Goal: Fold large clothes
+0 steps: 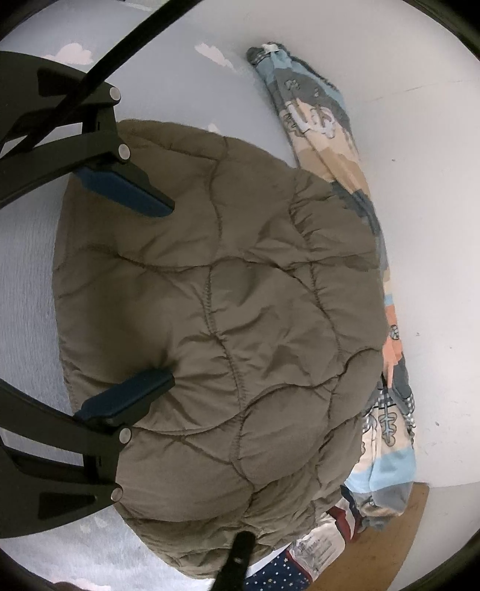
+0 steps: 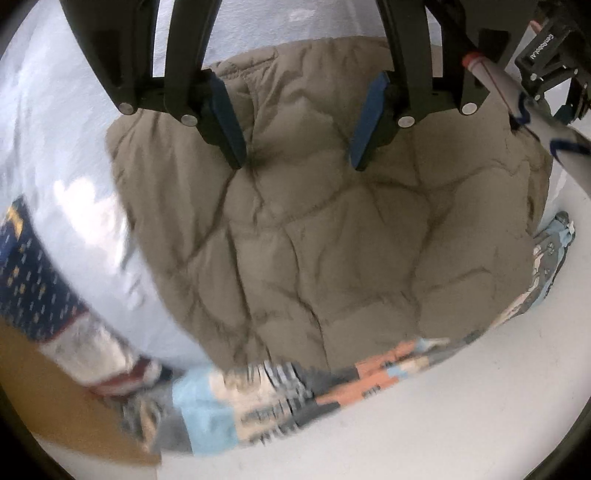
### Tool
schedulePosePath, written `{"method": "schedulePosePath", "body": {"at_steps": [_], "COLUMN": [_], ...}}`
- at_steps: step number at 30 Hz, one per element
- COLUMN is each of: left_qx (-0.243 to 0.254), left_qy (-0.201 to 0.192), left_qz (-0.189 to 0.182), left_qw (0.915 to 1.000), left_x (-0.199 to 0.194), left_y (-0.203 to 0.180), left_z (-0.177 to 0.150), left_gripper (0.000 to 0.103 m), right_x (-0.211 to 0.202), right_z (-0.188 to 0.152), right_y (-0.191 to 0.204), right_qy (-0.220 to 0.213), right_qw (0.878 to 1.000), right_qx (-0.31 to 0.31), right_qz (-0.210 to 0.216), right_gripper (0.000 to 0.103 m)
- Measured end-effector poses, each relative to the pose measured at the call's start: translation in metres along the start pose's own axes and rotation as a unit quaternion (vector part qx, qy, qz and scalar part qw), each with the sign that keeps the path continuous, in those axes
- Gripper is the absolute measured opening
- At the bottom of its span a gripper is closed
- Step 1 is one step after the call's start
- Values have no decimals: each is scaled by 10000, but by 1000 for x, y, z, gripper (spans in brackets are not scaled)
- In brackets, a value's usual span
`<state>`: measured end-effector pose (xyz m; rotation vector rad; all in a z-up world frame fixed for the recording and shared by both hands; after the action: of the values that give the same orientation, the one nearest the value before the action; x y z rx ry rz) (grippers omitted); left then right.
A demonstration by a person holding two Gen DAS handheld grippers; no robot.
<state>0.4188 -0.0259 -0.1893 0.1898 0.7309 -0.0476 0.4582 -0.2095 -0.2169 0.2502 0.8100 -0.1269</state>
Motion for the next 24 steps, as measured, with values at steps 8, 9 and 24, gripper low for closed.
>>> {"method": "schedulePosePath", "body": {"at_steps": [8,9,24], "left_qx": [112,119,132], "left_qy": [-97,-98,-80], "left_qz": [107,110,65], "left_qw": [9998,9998,9999], "left_x": [-3,-3,0], "left_y": [-1,-1,0], "left_z": [4,4,3], "left_gripper": [84,84,84], "right_x": [-5,-2,20], "right_z": [4,2,-14], "right_y": [21,21,22], "right_qy": [-148,-108,290], "right_qw": [9990,9991,9987], "right_qx": [-220,-220,-250], "right_qz": [362,354,325], "right_gripper": [64,64,66]}}
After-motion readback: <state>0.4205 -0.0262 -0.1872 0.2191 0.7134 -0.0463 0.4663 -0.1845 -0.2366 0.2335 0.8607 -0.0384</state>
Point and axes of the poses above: each gripper's, at about its wrist camera, not at the fingertips, and x roughly the way its jaws point, y to its left, z to its top, the point moved 5 cm from there along x, roughly the way its jaws point, and after that the axes turned 2 degrees about -y, right-handed, at the moved point
